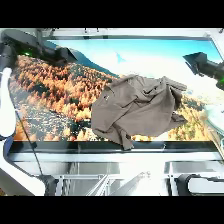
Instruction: Fold the shirts.
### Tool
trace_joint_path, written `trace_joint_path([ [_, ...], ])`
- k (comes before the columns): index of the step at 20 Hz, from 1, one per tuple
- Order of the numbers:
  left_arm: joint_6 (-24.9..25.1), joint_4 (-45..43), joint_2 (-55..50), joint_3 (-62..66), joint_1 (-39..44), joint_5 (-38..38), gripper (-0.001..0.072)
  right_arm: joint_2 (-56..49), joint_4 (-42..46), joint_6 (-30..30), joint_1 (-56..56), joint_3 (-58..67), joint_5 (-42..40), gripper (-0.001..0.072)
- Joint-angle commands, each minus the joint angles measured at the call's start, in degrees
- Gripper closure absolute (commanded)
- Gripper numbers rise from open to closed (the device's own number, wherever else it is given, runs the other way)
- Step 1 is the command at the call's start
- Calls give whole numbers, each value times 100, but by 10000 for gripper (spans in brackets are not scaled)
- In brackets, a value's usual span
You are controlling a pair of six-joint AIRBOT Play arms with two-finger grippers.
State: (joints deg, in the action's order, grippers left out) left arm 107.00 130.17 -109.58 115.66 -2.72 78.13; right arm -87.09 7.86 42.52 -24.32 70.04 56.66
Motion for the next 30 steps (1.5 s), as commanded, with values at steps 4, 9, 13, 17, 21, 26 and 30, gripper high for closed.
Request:
trace_joint_path([
  [4,-133,439,212,-1644,-407,1093,-10,-31,1989,1635,-1366,-57,2037,208],
  [9,-160,481,949,-3773,-142,103,-10,-33,2988,1950,-1449,-592,1823,208],
  [13,-629,538,699,-3974,136,-398,7,-35,2990,1921,-1447,-616,1827,208],
  [17,-542,813,282,-3971,605,-190,7,-35,3080,2006,-1462,-616,1950,208],
  [21,-546,894,81,-3974,992,-105,8,-31,3202,2055,-1508,-616,1956,209],
  [26,-317,881,42,-3980,1191,772,254,-28,3202,2100,-1519,-616,2201,209],
  [30,-249,780,219,-3982,1049,944,340,0,3202,2214,-1539,-619,2334,209],
])
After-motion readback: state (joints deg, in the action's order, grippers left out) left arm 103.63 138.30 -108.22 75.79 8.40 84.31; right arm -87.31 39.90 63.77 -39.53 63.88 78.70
